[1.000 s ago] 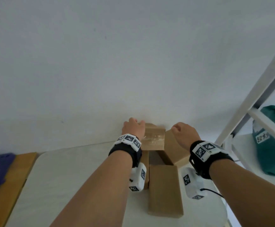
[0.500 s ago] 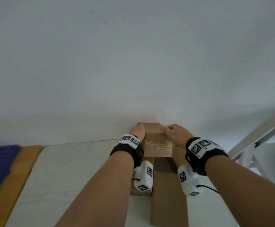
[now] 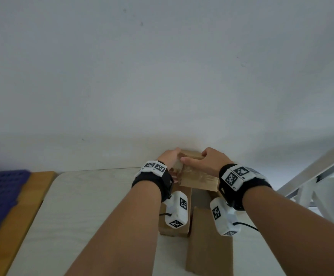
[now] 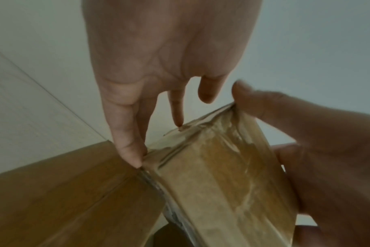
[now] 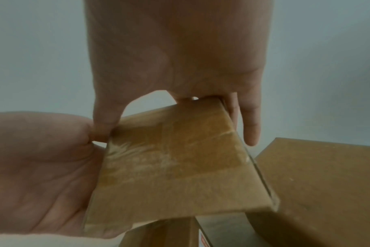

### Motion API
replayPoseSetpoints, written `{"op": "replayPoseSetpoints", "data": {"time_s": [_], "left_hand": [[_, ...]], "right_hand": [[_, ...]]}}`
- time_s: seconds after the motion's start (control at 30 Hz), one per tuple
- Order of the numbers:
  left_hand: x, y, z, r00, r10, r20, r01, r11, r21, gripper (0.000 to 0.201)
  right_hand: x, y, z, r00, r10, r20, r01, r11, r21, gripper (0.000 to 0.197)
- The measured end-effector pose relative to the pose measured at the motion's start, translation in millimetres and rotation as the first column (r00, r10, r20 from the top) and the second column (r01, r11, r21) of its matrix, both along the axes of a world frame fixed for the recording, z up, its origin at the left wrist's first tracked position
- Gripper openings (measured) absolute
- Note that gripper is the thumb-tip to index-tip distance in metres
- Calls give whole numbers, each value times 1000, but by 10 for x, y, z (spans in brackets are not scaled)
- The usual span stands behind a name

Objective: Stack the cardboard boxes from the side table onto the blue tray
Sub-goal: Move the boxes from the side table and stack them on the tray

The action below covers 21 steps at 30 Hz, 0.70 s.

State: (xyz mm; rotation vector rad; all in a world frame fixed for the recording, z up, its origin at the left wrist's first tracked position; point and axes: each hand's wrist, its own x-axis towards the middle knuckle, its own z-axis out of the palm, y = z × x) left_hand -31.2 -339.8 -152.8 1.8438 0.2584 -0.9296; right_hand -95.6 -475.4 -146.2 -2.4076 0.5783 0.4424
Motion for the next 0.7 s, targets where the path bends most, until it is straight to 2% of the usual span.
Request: {"op": "replayPoseSetpoints", "data": {"time_s": [0.13,0.23,0.3,0.4,0.47,0.5,0.6,0.67,0.7], "left_hand": [[-51,-6,56,997,40,-62,-45,996,-81,36],[-58,8,112,995,72,-71,-81,989,-122,24],[-42,55,122,992,112,-49,-117,987,-111,24],[-11,163,83,989,139,55,-136,989,-52,23],[0,233,60,984,152,95,-149,988,-29,41],[-2,254,67,983,164,81,-161,986,-41,43],[-57,295,159,984,178,30,-175,982,-77,33],[-70,316,202,984,175,22,-171,979,-113,38],[-86,330,233,985,172,13,-169,977,-127,42]], "right_hand": [[1,99,91,999,-33,24,34,998,-46,76],[-17,152,163,997,-32,76,41,991,-123,70],[-39,144,213,993,-66,100,75,994,-83,66],[-74,83,287,971,-187,150,170,978,122,57],[-80,49,317,949,-267,166,214,936,279,57],[-88,38,331,942,-299,151,232,908,349,62],[-144,32,368,927,-373,30,290,767,572,71],[-197,31,394,913,-405,-55,327,643,693,57],[-224,25,403,909,-410,-75,336,613,715,48]]}}
